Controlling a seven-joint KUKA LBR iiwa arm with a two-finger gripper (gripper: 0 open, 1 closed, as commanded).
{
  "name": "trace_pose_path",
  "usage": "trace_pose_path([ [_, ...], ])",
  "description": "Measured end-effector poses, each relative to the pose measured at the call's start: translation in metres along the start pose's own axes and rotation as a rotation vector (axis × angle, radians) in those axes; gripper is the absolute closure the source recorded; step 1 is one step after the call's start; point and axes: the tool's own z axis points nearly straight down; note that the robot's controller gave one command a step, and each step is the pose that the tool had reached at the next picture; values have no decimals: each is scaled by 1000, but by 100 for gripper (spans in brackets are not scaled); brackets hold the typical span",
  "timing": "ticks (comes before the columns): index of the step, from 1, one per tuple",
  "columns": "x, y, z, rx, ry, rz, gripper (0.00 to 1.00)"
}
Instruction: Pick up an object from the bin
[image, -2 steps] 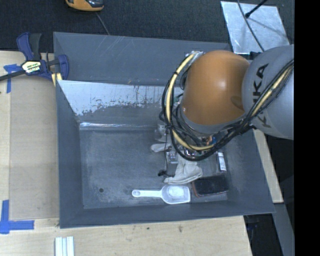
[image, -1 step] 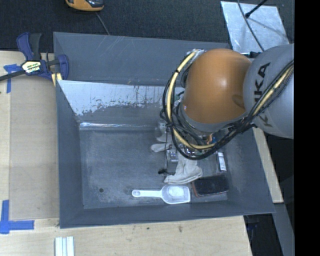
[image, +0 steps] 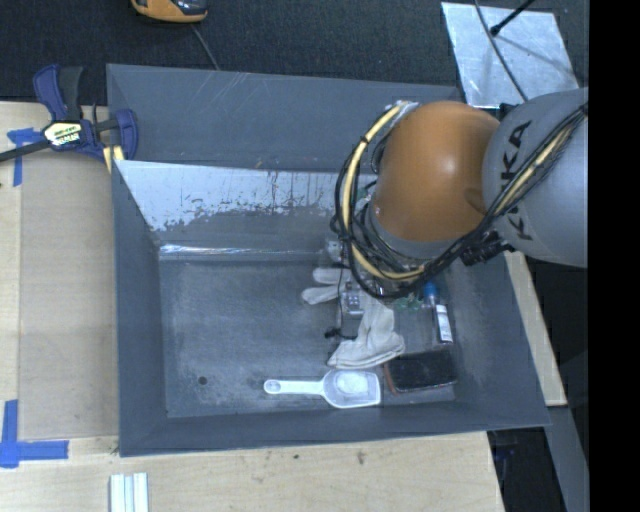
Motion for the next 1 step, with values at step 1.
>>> trace_pose_path([
  [1, -12, -13, 53, 4, 6, -20, 0],
])
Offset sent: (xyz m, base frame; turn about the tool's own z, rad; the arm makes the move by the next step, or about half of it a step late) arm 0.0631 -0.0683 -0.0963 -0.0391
